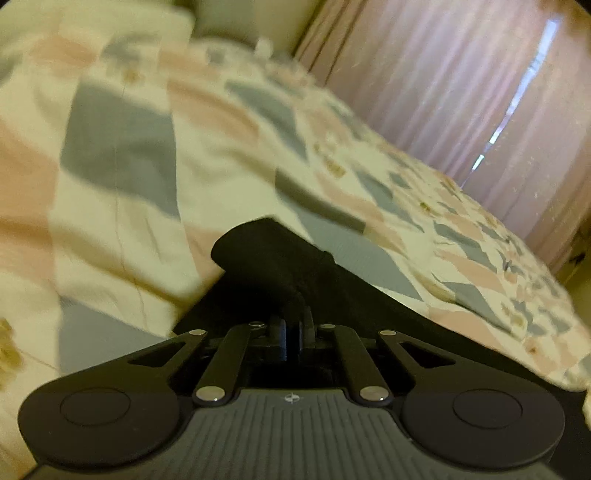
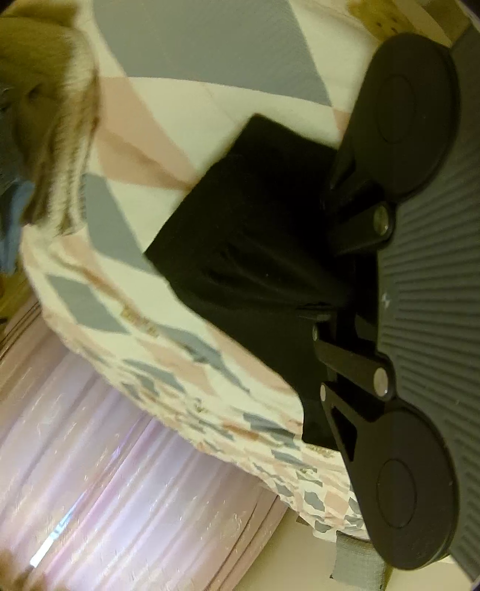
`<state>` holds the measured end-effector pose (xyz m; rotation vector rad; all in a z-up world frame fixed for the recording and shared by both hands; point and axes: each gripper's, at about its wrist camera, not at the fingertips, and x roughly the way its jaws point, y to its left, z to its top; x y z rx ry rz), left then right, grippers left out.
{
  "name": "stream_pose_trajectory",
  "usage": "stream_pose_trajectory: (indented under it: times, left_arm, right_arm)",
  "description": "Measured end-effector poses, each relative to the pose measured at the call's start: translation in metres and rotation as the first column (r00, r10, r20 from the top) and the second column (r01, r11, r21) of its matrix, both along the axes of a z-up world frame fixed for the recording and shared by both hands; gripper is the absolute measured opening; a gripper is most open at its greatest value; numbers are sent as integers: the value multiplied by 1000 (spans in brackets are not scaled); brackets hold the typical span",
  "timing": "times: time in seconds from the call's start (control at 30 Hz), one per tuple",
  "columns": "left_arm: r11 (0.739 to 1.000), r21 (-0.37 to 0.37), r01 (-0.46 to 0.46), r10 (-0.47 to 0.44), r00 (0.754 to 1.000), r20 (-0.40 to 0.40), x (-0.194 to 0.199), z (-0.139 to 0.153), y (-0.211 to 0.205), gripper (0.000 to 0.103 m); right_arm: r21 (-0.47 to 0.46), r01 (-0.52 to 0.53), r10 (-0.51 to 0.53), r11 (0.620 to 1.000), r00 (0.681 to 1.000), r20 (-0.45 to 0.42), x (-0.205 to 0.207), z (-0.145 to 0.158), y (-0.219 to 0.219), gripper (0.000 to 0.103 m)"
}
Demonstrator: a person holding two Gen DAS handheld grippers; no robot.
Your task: Fold clothes
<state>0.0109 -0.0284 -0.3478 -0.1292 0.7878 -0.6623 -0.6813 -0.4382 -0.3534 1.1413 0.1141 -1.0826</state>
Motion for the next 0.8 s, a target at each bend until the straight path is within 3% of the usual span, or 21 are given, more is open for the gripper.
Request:
stream_pose_trajectory:
  times: [0.07,0.17,0.3,0.43,0.47,0.5,0.57,0.67,0.8]
  left_arm:
    - [999,36,14,-16,998,53,-8,1,0,6]
    - [998,66,10,-12,1000,26,-9,-9,-2,5]
    - [1000,10,14,-15,998,66,-12,9,7,6]
    - [996,77,39,-48,992,114,-17,11,0,6]
    - [995,93,35,-44,995,89,-17,4,-2,6]
    - [994,108,32,-39,997,64,-16,-2,-3,7]
    - [992,123,32,-37,999,37,-16,-11,-4,8]
    - [992,119,41,-46,998,34,-17,-12,0,10]
    - [994,106,32,-32,999,-3,-10,-15,0,11]
  right_arm:
    - [9,6,-6,1000,1000,-19,-1,-3,0,6]
    - [44,23,-22,999,1000,-21,-4,-14,-1,5]
    - [-61,44,-45,997,999,-10,-12,9,11,5]
    - [-50,27,-31,998,997,-74,-13,6,16,5]
    - [-12,39,-40,999,996,-83,-15,-5,15,15]
    - [19,64,-63,998,997,-49,-21,-16,15,21]
    - [70,110,-112,991,993,25,-33,-36,18,21]
    - [25,167,-169,986,977,128,-50,-32,25,39]
    - [22,177,-178,984,975,134,-59,-27,16,40]
